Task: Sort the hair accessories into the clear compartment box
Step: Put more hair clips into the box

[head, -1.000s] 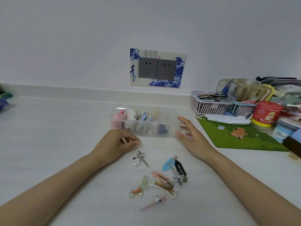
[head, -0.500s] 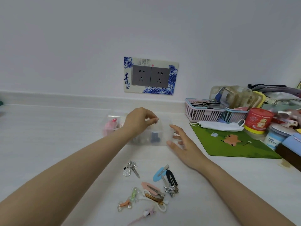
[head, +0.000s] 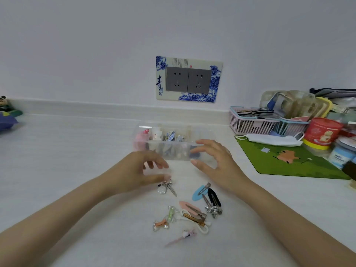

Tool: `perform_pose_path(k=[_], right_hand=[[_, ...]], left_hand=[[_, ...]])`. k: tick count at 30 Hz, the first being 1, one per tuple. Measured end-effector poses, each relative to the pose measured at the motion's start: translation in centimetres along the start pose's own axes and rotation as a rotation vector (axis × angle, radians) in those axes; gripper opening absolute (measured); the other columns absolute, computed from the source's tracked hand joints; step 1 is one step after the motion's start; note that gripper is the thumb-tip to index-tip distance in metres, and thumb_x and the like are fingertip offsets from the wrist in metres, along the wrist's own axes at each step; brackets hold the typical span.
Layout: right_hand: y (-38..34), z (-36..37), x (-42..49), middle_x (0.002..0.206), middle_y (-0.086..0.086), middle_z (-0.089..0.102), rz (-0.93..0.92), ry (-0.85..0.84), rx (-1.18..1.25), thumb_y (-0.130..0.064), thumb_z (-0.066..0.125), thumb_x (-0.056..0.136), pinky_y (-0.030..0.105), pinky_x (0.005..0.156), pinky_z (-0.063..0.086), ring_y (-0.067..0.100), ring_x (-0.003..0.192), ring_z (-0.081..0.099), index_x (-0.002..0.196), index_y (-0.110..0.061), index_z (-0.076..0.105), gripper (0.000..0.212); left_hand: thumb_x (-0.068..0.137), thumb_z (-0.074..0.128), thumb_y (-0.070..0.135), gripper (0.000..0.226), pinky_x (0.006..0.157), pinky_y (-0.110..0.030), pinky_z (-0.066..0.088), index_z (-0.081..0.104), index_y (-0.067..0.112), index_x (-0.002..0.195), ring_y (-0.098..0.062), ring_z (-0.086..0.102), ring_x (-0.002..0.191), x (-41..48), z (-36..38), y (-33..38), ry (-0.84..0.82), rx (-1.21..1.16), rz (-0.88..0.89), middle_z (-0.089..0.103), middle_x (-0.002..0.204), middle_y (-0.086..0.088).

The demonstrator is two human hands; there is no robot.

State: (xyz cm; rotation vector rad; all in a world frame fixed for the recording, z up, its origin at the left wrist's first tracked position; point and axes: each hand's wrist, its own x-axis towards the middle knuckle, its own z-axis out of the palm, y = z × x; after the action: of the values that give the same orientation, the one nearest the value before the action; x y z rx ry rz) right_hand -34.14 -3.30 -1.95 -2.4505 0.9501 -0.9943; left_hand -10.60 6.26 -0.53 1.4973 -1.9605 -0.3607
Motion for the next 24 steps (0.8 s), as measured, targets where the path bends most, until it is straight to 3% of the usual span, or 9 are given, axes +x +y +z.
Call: perform_pose_path(k=[4,10,16,19,21,24], right_hand=[[-1.0,0.6,-0.2,0.127,-0.020,0.046,-0.004,0.003,0.010,-0.039,0.062,0.085,0.022,0.106,0.016,0.001,0.123,0.036,0.103,-0.035,0.063,0.019],[-2.0,1.3,-0.7,0.128,-0.015,0.049,-0.014,-0.114,0.070,-0.036,0.064,0.085,0.037,0.112,0.026,0.003,0.128,0.038,0.103,-0.030,0.065,0.019],[-3.0,1.9,-0.7,0.108,-0.021,0.065,0.086,-0.188,0.320,-0.037,0.063,0.085,0.018,0.098,0.035,-0.008,0.111,0.053,0.099,-0.033,0.067,0.015],[-3.7,2.4,-0.6,0.097,-0.012,0.073,0.149,-0.215,0.419,-0.035,0.065,0.085,0.021,0.095,0.041,-0.006,0.099,0.061,0.100,-0.028,0.067,0.017],[-4.0,2.6,-0.7,0.092,-0.009,0.074,0.167,-0.215,0.434,-0.032,0.066,0.084,0.021,0.093,0.042,-0.005,0.094,0.063,0.100,-0.025,0.068,0.018],[-3.8,2.7,-0.8,0.098,-0.012,0.071,0.140,-0.216,0.344,-0.030,0.069,0.082,0.010,0.086,0.037,-0.007,0.094,0.060,0.102,-0.026,0.066,0.021]], left_hand=[[0.064,0.075,0.054,0.030,0.066,-0.012,0.043,0.066,0.035,0.085,0.001,0.054,0.080,-1.6,0.5,-1.1,-0.023,-0.015,-0.084,0.064,0.087,0.016],[0.066,0.078,0.047,0.028,0.060,-0.009,0.039,0.067,0.027,0.081,0.000,0.052,0.068,-1.5,1.4,-1.3,-0.070,-0.018,-0.091,0.066,0.082,0.013],[0.071,0.079,0.033,0.015,0.060,-0.020,0.047,0.065,0.028,0.076,-0.007,0.059,0.065,-1.1,1.0,-0.5,0.060,-0.040,-0.037,0.069,0.072,0.008],[0.074,0.078,0.023,0.011,0.062,-0.020,0.050,0.067,0.023,0.075,-0.009,0.063,0.066,-0.5,1.3,0.4,0.139,-0.123,0.011,0.070,0.070,0.003],[0.076,0.076,0.022,0.009,0.062,-0.020,0.051,0.067,0.024,0.074,-0.008,0.064,0.067,-0.2,1.4,0.8,0.148,-0.129,0.022,0.071,0.071,0.004],[0.077,0.073,0.030,0.009,0.059,-0.021,0.048,0.066,0.027,0.073,-0.007,0.060,0.066,-0.2,1.0,0.5,0.157,-0.129,-0.015,0.070,0.073,0.006]])
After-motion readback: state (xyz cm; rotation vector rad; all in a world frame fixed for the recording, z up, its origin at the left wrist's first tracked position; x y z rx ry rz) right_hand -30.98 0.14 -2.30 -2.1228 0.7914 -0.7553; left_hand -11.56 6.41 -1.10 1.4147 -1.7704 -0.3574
